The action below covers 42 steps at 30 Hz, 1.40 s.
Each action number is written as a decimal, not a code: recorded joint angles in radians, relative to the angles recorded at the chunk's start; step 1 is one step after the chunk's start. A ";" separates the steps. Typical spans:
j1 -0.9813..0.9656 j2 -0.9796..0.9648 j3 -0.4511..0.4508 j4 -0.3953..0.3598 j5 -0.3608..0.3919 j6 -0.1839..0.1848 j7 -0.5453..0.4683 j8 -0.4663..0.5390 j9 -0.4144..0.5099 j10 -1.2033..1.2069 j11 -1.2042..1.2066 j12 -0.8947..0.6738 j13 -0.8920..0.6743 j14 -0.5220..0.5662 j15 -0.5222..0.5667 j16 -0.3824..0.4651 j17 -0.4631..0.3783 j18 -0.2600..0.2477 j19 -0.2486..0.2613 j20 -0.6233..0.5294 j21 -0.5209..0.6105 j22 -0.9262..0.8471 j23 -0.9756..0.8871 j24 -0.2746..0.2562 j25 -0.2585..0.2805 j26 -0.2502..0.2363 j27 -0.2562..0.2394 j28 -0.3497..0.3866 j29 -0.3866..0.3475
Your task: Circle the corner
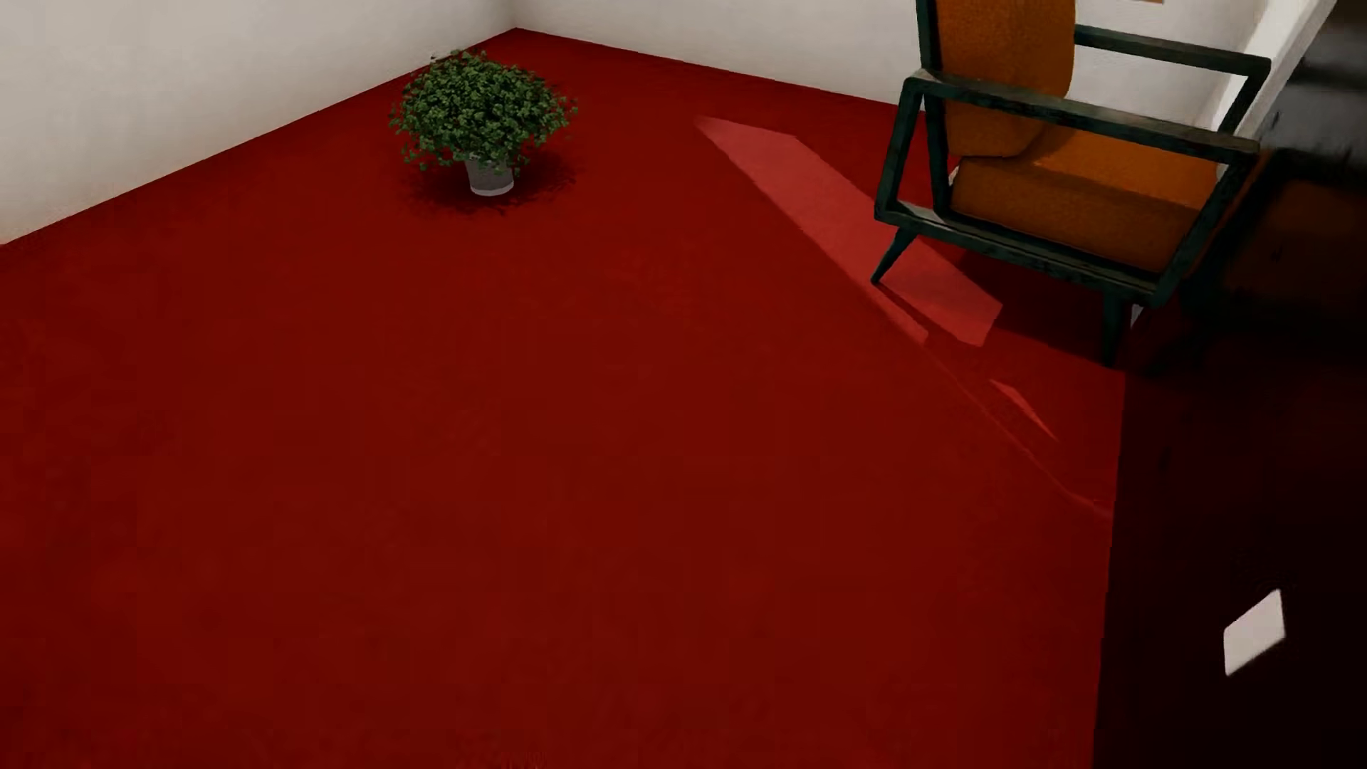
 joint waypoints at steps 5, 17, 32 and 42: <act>-0.376 0.173 0.129 0.030 -0.009 -0.002 0.000 0.000 0.039 0.598 -0.069 -0.014 0.002 -0.400 -0.069 0.001 -0.068 0.000 0.000 0.009 0.010 -0.137 -0.052 0.000 0.000 0.000 0.000 0.000 0.000; -0.449 0.441 0.200 0.052 0.002 -0.097 0.000 0.000 0.043 -0.338 -0.075 -0.075 -0.136 -0.240 -0.316 -0.011 -0.174 0.000 0.000 0.025 -0.147 -0.204 0.013 0.000 0.000 0.000 0.000 0.000 0.000; -0.038 0.067 0.037 -0.057 -0.082 -0.088 0.000 0.000 0.063 -0.381 0.553 -0.168 -0.114 -0.333 0.308 0.049 -0.086 0.000 0.000 0.046 -0.127 -0.267 -0.183 0.000 0.000 0.000 0.000 0.000 0.000; 0.200 -0.125 -0.158 -0.050 -0.069 -0.031 0.000 0.000 0.066 -0.369 -0.111 -0.171 -0.032 -0.549 -0.001 0.043 -0.094 0.000 0.000 0.001 -0.130 -0.234 -0.076 0.000 0.000 0.000 0.000 0.000 0.000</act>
